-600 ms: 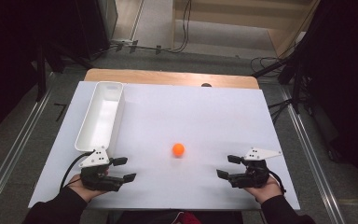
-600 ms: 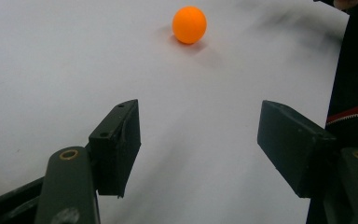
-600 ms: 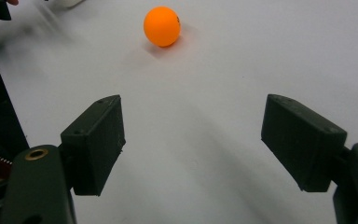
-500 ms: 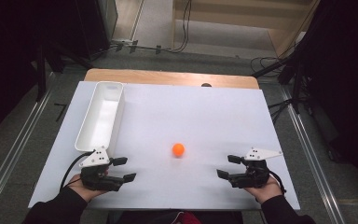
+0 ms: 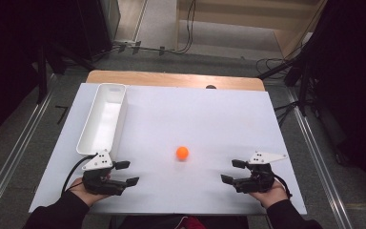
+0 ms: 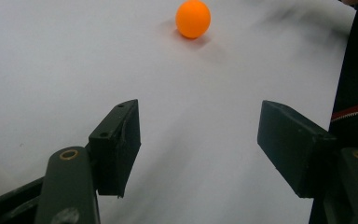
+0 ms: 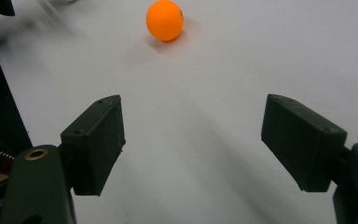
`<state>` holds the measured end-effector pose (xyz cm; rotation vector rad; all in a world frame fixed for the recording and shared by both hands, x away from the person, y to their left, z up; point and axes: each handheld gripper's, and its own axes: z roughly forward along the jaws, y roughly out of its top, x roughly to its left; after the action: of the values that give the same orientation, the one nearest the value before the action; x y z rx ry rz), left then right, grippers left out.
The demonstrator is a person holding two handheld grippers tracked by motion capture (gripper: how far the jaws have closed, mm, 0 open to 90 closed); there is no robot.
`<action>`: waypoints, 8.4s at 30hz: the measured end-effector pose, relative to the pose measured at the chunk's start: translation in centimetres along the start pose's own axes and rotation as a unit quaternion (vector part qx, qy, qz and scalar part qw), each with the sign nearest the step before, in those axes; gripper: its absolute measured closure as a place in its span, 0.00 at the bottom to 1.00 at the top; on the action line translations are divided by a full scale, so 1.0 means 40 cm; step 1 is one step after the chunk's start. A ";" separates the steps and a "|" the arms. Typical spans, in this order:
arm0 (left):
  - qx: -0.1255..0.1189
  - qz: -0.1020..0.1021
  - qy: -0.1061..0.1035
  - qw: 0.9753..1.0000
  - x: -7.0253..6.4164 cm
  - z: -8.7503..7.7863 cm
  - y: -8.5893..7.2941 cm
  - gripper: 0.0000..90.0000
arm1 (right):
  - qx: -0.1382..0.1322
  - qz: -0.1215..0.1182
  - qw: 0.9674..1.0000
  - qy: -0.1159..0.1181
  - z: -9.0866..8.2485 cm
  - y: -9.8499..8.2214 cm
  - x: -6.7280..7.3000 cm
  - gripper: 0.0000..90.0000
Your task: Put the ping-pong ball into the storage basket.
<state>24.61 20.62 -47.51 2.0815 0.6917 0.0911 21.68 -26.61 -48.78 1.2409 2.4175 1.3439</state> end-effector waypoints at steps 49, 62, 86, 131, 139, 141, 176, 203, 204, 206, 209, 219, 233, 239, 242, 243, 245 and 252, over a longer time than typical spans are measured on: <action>0.026 -0.006 -0.034 0.999 -0.023 0.025 0.037 0.00 | 0.015 0.003 1.000 0.005 0.007 -0.002 0.000 0.22; 0.020 -0.009 -0.022 1.000 -0.028 0.035 0.055 0.00 | 0.015 0.001 1.000 0.005 0.008 -0.003 -0.001 0.22; 0.005 -0.005 -0.007 1.000 -0.043 0.067 0.098 0.00 | 0.023 -0.004 1.000 0.002 0.013 -0.004 -0.001 0.22; 0.012 0.008 -0.013 1.000 -0.044 0.150 0.171 0.00 | 0.022 -0.003 1.000 0.000 0.013 -0.006 -0.001 0.22; 0.017 0.010 -0.015 1.000 -0.043 0.161 0.181 0.00 | 0.021 -0.002 1.000 0.001 0.013 -0.006 -0.001 0.22; 0.016 0.009 -0.017 1.000 -0.042 0.165 0.183 0.00 | 0.021 -0.002 1.000 0.001 0.013 -0.006 -0.002 0.22; 0.019 0.023 -0.022 0.999 -0.029 0.226 0.247 0.00 | 0.022 -0.002 1.000 0.004 0.015 -0.006 -0.002 0.22; 0.026 0.028 -0.019 0.999 -0.029 0.290 0.276 0.00 | 0.024 0.000 1.000 0.003 0.008 -0.007 -0.003 0.22; 0.026 0.031 -0.018 0.999 -0.031 0.293 0.277 0.00 | 0.025 -0.002 1.000 0.003 0.009 -0.007 -0.003 0.22; 0.026 0.030 -0.018 0.999 -0.033 0.300 0.281 0.00 | 0.026 -0.004 1.000 0.002 0.010 -0.007 -0.003 0.22; 0.024 0.029 -0.020 0.999 -0.035 0.307 0.283 0.00 | 0.026 -0.003 1.000 0.002 0.010 -0.007 -0.004 0.22; 0.032 0.041 -0.015 0.999 -0.041 0.338 0.291 0.00 | 0.029 -0.006 1.000 0.003 0.012 -0.008 -0.002 0.22; 0.026 0.047 -0.014 0.998 -0.044 0.371 0.300 0.00 | 0.032 -0.007 0.999 0.000 0.011 -0.009 0.000 0.22; 0.025 0.049 -0.016 0.998 -0.047 0.378 0.295 0.00 | 0.034 -0.009 0.999 0.002 0.013 -0.009 -0.001 0.22; 0.029 0.053 -0.019 0.998 -0.050 0.382 0.292 0.00 | 0.035 -0.009 0.999 0.001 0.014 -0.008 -0.001 0.22; 0.029 0.053 -0.019 0.998 -0.050 0.382 0.292 0.00 | 0.035 -0.009 0.999 0.001 0.014 -0.008 -0.001 0.22; 0.028 0.056 -0.020 0.998 -0.052 0.384 0.290 0.00 | 0.036 -0.010 0.999 0.001 0.014 -0.009 0.000 0.22; 0.024 0.052 -0.024 0.998 -0.049 0.390 0.275 0.00 | 0.035 -0.010 0.999 0.001 0.012 -0.010 -0.001 0.22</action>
<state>32.76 3.25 -47.53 2.1586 0.5623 0.0831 21.68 -26.42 -49.37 1.2285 2.4921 1.2673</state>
